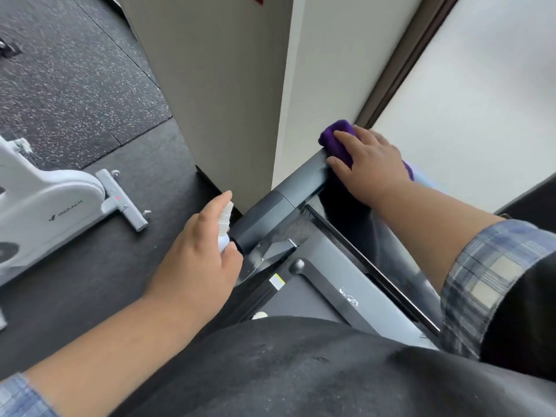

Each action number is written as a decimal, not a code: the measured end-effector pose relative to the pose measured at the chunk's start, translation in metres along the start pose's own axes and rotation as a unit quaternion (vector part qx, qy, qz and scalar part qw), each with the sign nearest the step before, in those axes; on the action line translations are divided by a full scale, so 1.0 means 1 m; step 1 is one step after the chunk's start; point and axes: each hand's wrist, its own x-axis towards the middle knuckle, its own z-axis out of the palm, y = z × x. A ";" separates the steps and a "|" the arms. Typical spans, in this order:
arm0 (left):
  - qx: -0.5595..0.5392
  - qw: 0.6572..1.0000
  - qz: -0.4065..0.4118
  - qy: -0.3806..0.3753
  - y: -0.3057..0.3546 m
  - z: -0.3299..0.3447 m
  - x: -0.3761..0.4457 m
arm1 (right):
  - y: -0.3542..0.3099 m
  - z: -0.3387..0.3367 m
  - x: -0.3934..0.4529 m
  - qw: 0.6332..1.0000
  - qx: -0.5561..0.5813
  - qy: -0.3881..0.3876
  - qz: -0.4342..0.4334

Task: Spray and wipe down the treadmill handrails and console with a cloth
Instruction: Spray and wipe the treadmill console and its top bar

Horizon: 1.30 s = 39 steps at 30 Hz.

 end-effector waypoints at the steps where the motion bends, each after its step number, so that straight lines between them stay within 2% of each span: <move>1: -0.004 1.000 0.000 0.003 -0.001 0.000 -0.003 | -0.010 0.005 -0.003 1.000 0.008 0.002 -0.028; 7: -0.076 0.995 0.052 0.030 0.007 -0.005 -0.010 | -0.080 0.029 -0.049 0.985 0.064 0.019 -0.160; 11: -0.080 0.990 0.093 0.071 0.012 -0.003 -0.006 | -0.121 0.040 -0.085 0.959 0.046 0.029 -0.278; 14: -0.077 0.987 0.110 0.093 0.015 -0.001 -0.002 | -0.132 0.042 -0.092 0.942 0.036 0.049 -0.330; 16: -0.072 0.987 0.113 0.094 0.017 0.000 0.001 | -0.123 0.039 -0.080 0.946 0.016 0.036 -0.321; 20: -0.067 0.991 0.096 0.071 0.023 0.003 0.002 | -0.093 0.030 -0.044 0.980 0.009 -0.013 -0.197; 25: -0.041 0.993 0.103 0.050 0.025 0.005 -0.004 | -0.021 0.014 0.001 0.996 -0.022 0.042 -0.073; 28: -0.038 0.992 0.115 0.046 0.021 0.003 -0.005 | 0.018 0.006 0.021 0.998 -0.036 0.035 0.035; 32: -0.031 0.992 0.111 0.050 0.017 -0.001 -0.009 | 0.011 0.006 0.027 0.991 -0.021 0.042 0.125; 34: -0.027 0.992 0.111 0.049 0.018 -0.001 -0.009 | -0.015 0.010 0.018 0.994 -0.009 0.059 0.095; 39: -0.032 0.991 0.122 0.045 0.021 -0.001 -0.002 | -0.094 0.027 -0.039 0.988 0.002 0.064 -0.142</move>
